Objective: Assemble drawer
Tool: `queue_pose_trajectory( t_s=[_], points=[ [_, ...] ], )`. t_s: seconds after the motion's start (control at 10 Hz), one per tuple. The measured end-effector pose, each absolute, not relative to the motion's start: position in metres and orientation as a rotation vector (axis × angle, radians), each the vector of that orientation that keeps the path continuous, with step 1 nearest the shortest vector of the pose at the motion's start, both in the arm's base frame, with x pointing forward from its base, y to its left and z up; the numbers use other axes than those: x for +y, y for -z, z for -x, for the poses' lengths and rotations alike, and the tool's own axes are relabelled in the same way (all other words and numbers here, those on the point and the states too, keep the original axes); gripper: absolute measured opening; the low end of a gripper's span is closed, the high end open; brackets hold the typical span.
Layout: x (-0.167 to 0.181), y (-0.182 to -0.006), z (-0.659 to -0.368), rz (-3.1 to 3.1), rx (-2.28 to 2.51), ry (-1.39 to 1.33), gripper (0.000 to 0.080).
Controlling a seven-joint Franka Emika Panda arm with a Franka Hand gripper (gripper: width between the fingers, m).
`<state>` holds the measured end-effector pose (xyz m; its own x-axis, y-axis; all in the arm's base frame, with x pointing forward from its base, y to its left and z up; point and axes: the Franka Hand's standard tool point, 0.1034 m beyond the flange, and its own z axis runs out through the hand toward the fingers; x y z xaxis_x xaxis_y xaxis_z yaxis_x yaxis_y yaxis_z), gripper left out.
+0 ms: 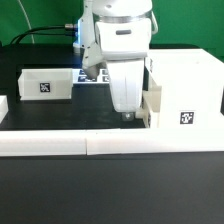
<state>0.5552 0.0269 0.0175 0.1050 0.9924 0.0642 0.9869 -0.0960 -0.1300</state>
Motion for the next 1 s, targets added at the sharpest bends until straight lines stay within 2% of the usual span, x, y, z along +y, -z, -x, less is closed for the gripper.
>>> queue_pose_trajectory(
  t_s=[0.5, 0.7, 1.0],
  points=[
    [0.029, -0.016, -0.554, 2.308, -1.922, -0.078, 0.0649],
    [0.012, -0.019, -0.553, 2.306, -1.944, -0.073, 0.0649],
    [0.006, -0.026, -0.543, 2.344, -1.938, -0.044, 0.0649]
  ],
)
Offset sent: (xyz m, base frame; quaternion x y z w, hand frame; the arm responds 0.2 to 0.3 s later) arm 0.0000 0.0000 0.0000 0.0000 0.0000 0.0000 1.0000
